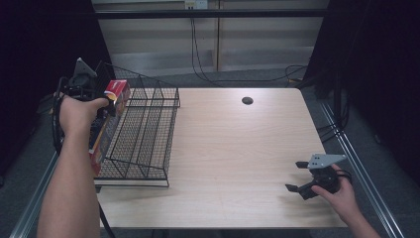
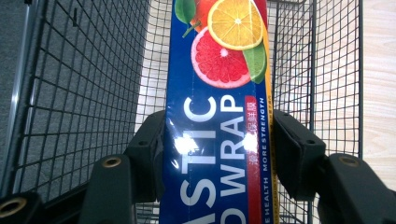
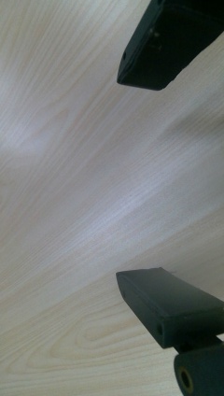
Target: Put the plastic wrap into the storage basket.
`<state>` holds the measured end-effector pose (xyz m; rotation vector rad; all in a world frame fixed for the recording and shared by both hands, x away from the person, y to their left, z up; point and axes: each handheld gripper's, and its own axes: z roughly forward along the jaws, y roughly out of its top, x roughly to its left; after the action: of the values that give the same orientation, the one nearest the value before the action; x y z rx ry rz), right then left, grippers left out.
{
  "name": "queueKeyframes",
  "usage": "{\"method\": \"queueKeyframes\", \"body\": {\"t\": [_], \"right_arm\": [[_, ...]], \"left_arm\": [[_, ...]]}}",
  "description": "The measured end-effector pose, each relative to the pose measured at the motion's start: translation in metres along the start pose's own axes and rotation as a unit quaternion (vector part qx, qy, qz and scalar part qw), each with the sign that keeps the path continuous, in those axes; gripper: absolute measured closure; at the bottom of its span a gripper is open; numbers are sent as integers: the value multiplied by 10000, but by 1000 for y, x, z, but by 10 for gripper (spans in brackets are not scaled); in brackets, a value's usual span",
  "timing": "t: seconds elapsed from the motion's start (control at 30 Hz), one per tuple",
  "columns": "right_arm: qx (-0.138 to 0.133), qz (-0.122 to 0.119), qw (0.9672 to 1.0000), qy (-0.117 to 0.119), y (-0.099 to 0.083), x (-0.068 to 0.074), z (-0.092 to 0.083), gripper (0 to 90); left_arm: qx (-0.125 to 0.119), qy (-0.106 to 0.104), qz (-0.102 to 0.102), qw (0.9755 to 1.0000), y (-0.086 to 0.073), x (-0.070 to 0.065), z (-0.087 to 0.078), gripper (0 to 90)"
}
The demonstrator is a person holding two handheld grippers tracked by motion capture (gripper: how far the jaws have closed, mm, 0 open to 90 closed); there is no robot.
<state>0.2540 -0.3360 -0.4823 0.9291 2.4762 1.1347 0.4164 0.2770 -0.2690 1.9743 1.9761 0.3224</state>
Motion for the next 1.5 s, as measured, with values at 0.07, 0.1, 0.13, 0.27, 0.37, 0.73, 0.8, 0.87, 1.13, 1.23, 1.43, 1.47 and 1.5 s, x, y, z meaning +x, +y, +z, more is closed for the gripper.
{"method": "queueKeyframes", "body": {"t": [0.07,0.1,0.13,0.27,0.37,0.73,0.8,0.87,1.13,1.23,1.43,1.47,1.5], "right_arm": [[18,-2,10000,-33,0,0,0,53],[17,-5,10000,-32,0,0,0,53],[19,-7,10000,-33,0,0,0,53],[13,-6,10000,-31,0,0,0,53],[19,-6,10000,-32,0,0,0,53],[21,-8,10000,-28,0,0,0,53],[20,-7,10000,-35,0,0,0,53],[23,-14,10000,-33,0,0,0,53],[32,-14,10000,5,-1,0,1,52],[38,-24,10000,0,0,0,1,52],[49,-29,10000,8,0,1,1,52],[66,-32,10000,-4,0,1,2,53],[57,-31,10000,13,-1,0,2,53]], "left_arm": [[3,32,6,10000,0,0,1,428],[35,-4,6,10000,0,0,2,428],[42,27,26,10000,0,0,2,427],[74,7,65,10000,0,-1,5,426],[72,31,71,9999,0,-1,5,425],[175,12,76,9998,0,-4,8,421],[175,7,40,9998,0,-5,8,420],[170,15,42,9998,0,-5,9,419],[218,21,48,9997,-2,-2,12,416],[239,45,8,9997,-3,-3,15,414],[286,55,10,9996,-2,-2,18,402],[263,39,29,9996,-2,-2,17,400],[158,7,-10,9999,-1,-3,14,393]]}}
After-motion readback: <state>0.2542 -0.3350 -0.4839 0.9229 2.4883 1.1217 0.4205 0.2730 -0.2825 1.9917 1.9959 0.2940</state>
